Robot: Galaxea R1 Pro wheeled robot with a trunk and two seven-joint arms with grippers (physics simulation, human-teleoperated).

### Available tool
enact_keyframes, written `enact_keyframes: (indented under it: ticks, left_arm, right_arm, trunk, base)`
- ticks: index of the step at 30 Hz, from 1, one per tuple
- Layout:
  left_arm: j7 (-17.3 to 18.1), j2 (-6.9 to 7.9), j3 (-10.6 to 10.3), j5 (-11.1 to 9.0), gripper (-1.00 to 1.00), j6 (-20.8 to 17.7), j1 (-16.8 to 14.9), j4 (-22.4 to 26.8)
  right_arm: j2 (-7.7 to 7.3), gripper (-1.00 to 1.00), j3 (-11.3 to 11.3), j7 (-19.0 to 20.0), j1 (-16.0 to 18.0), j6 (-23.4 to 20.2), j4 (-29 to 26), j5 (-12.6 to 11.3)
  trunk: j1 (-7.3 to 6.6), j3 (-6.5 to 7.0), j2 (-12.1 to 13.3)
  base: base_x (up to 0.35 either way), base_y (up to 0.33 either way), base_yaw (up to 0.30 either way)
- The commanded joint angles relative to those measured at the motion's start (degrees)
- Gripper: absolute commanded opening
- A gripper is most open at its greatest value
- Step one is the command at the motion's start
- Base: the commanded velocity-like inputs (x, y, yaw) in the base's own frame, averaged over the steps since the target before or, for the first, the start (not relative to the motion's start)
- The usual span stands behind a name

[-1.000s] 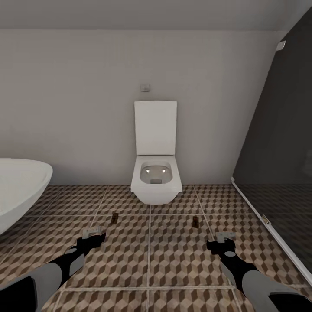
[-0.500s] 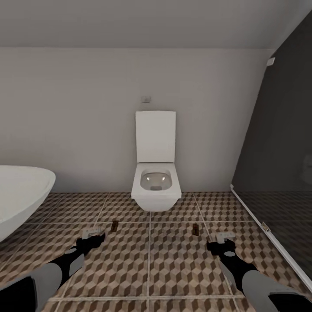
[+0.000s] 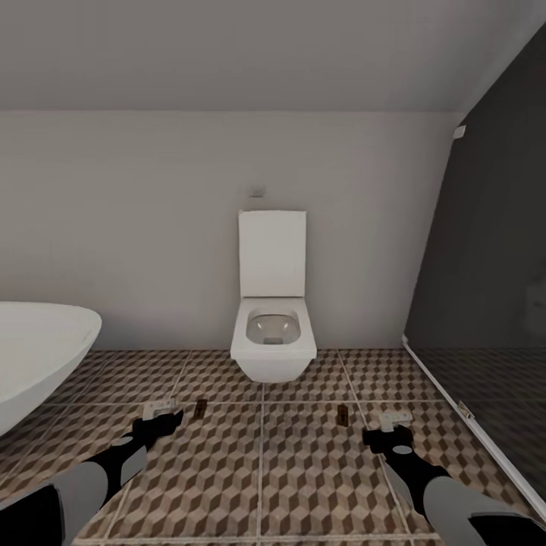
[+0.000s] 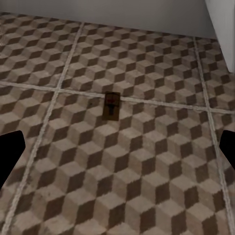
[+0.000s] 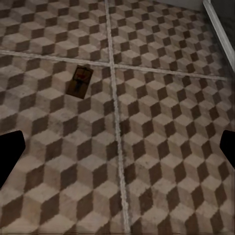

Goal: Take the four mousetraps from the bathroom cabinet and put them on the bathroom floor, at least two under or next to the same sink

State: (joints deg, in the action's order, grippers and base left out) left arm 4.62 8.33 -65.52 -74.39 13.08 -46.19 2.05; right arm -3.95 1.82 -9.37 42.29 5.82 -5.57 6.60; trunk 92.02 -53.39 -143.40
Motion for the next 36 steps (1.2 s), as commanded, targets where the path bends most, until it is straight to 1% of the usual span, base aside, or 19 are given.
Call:
enact_keyframes:
  ticks: [1,8,13,20,36]
  left_arm:
    - [0.22,0.02,-0.40,-0.60,1.00,0.08,0.03,0.03]
    - [0.22,0.02,-0.40,-0.59,1.00,-0.37,-0.02,0.05]
    - [0.22,0.02,-0.40,-0.59,1.00,-1.40,-0.03,0.06]
    - [0.22,0.02,-0.40,-0.59,1.00,-2.33,-0.04,0.06]
    - [0.22,-0.06,-0.42,-0.61,1.00,-2.53,-0.04,0.12]
  right_arm:
    - [0.02,1.00,0.17,-0.45,0.03,0.06,0.46,0.51]
    - [0.02,1.00,0.20,-0.75,-0.01,0.30,2.86,0.58]
    - [0.00,1.00,0.20,-0.55,-0.01,0.37,3.72,0.60]
    - [-0.02,1.00,0.26,-0.57,-0.01,0.25,4.09,0.70]
    - [-0.03,1.00,0.21,-1.32,-0.02,0.54,4.20,0.42]
  trunk:
    - [-0.04,0.17,0.00]
    - [-0.22,1.72,0.09]
    - [-0.35,2.83,0.16]
    - [-1.88,4.09,2.96]
    - [-5.40,6.96,9.38]
  base:
    - [0.000,0.000,0.000]
    - [0.000,0.000,0.000]
    - [0.000,0.000,0.000]
    - [0.000,0.000,0.000]
    - [0.000,0.000,0.000]
